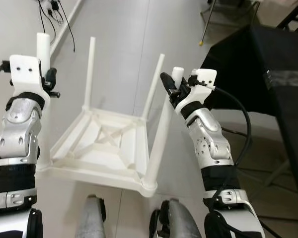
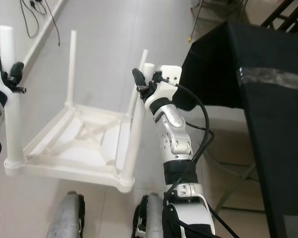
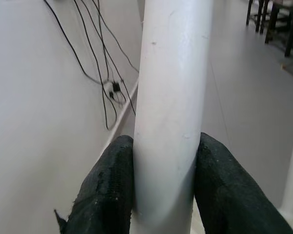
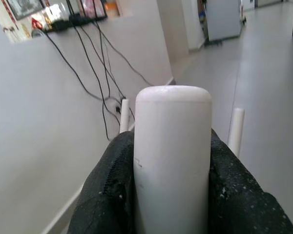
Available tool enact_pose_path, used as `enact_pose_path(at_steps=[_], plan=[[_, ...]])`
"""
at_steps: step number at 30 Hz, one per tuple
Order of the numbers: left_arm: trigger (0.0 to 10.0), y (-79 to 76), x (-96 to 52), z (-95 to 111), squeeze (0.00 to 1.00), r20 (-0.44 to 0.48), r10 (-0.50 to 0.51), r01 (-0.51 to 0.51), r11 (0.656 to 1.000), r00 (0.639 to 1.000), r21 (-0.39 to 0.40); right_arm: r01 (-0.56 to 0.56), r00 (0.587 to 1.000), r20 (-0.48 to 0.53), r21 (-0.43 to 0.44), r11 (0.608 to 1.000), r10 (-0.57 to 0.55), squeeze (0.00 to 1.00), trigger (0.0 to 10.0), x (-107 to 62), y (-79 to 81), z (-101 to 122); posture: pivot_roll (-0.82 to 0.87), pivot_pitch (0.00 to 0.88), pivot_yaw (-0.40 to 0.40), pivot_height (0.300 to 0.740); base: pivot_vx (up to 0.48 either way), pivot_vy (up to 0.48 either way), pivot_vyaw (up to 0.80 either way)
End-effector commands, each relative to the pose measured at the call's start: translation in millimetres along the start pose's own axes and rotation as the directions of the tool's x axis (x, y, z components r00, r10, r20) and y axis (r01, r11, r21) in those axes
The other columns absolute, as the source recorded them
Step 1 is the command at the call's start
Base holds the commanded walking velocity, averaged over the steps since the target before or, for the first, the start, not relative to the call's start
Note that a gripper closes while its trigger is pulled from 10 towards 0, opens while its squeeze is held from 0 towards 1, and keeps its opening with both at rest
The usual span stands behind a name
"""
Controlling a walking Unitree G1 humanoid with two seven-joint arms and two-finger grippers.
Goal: Building children table
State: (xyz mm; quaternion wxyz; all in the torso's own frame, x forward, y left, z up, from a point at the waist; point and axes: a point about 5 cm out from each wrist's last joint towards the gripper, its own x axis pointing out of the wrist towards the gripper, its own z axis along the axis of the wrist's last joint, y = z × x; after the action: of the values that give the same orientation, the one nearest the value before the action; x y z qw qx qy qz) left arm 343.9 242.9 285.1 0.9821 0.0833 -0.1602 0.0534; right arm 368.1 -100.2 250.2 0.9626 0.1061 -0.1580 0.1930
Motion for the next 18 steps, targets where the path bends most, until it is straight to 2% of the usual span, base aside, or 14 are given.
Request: enact_pose_path(at_steps=[1, 6, 7, 8, 9, 12, 14, 18], plan=[[10.0, -55.5, -0.7, 78.7, 0.0, 0.356, -0.229, 0.245, 0.97, 0.906, 0.001, -0.245, 0.969, -0.033, -0.032, 0.969, 0.244, 0.0, 10.0, 12.3, 62.0, -6.1, 0.1, 0.03, -0.049, 0.735, 0.0, 0.0, 0.0], [10.0, -60.3, 1.7, 84.8, 0.0, 0.374, -0.244, 0.258, 0.966, 0.895, 0.013, -0.23, 0.973, 0.005, -0.082, 0.97, 0.231, 0.0, 10.0, 16.9, 62.8, 1.9, 0.1, 0.012, -0.047, 0.74, 0.0, 0.0, 0.0], [10.0, -60.4, 5.9, 95.4, 0.0, 0.403, -0.244, 0.255, 0.967, 0.882, 0.027, -0.209, 0.976, 0.041, -0.108, 0.972, 0.214, 0.0, 10.0, 22.6, 62.0, 10.7, 0.11, 0.0, -0.045, 0.74, 0.0, 0.0, 0.0], [10.0, -60.4, 5.9, 95.4, 0.0, 0.403, -0.244, 0.255, 0.967, 0.882, 0.027, -0.209, 0.976, 0.041, -0.108, 0.972, 0.214, 0.0, 10.0, 22.6, 62.0, 10.7, 0.11, 0.0, -0.045, 0.74, 0.0, 0.0, 0.0], [10.0, -60.2, 10.9, 107.7, 0.0, 0.434, -0.239, 0.249, 0.968, 0.868, 0.035, -0.183, 0.977, 0.08, -0.135, 0.974, 0.195, 0.0, 10.0, 29.1, 61.3, 21.0, 0.11, 0.0, -0.041, 0.74, 0.0, 0.0, 0.0], [10.0, -59.9, 14.0, 116.0, 0.0, 0.455, -0.235, 0.245, 0.969, 0.859, 0.039, -0.166, 0.977, 0.105, -0.15, 0.975, 0.183, 0.0, 10.0, 33.2, 60.9, 27.8, 0.11, 0.0, -0.041, 0.74, 0.0, 0.0, 0.0], [10.0, -68.3, 17.5, 132.3, 0.0, 0.493, -0.254, 0.273, 0.961, 0.832, 0.035, -0.128, 0.975, 0.16, -0.163, 0.978, 0.154, 0.0, 10.0, 42.3, 58.7, 44.3, 0.11, 0.0, -0.038, 0.74, 0.0, 0.0, 0.0], [10.0, -74.2, 16.7, 134.0, 0.0, 0.5, -0.269, 0.294, 0.955, 0.823, 0.03, -0.114, 0.974, 0.176, -0.165, 0.98, 0.143, 0.0, 10.0, 44.0, 56.7, 48.7, 0.11, 0.0, -0.037, 0.74, 0.0, 0.0, 0.0]])
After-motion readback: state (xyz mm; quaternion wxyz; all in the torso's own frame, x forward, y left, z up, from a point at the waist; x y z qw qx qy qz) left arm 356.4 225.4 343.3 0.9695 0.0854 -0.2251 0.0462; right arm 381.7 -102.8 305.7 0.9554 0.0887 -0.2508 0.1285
